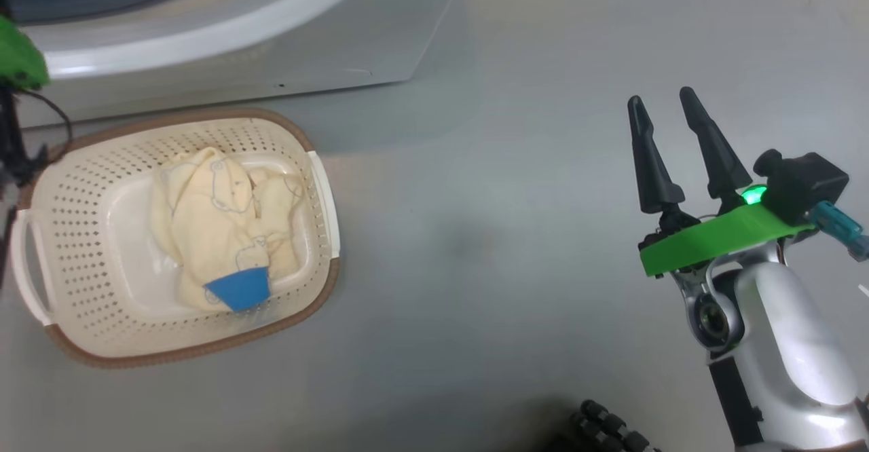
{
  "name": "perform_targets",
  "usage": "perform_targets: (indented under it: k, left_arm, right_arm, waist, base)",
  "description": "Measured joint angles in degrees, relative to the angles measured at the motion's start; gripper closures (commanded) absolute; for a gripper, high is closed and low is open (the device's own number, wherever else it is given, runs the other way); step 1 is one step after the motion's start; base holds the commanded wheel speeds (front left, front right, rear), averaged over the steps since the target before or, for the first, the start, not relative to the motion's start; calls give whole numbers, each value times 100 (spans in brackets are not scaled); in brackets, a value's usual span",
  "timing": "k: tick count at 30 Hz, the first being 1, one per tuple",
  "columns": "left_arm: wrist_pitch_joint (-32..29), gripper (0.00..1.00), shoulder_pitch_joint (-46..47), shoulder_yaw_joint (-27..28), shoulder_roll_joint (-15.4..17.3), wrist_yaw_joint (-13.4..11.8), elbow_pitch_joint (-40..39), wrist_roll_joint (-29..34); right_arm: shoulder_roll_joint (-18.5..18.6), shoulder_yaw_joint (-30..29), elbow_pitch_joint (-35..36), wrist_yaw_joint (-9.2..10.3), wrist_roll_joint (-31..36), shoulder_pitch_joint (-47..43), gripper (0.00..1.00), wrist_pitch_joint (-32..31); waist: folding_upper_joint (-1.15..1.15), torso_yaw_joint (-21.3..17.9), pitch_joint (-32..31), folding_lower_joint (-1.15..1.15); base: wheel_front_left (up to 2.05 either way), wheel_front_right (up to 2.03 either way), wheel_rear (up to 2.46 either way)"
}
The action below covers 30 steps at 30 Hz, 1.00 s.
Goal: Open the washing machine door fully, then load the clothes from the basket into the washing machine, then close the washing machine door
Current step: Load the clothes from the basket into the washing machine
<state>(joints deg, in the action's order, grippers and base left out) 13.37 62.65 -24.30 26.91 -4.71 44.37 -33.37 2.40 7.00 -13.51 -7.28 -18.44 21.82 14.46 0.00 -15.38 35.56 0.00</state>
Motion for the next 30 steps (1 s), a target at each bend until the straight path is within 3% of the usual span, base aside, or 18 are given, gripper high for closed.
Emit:
perform_targets:
  k: [10,18,30]
  left_arm:
    - [123,0,-2295,121,-121,-890,-2192,165]
    - [124,0,-4014,119,-299,-946,-3451,401]
    - [124,0,-5510,159,-453,-953,-3917,464]
  right_arm:
    - [1,-337,-107,0,400,-407,0,0]
    - [1,-436,-287,0,701,-902,0,-1]
    - [0,-502,-152,0,934,-1651,0,-314]
  waist:
    - [0,346,-784,0]
    - [0,648,-1601,0]
    - [0,987,-2629,-1]
  base:
    - [0,0,0]
    - [0,0,0]
    - [0,0,0]
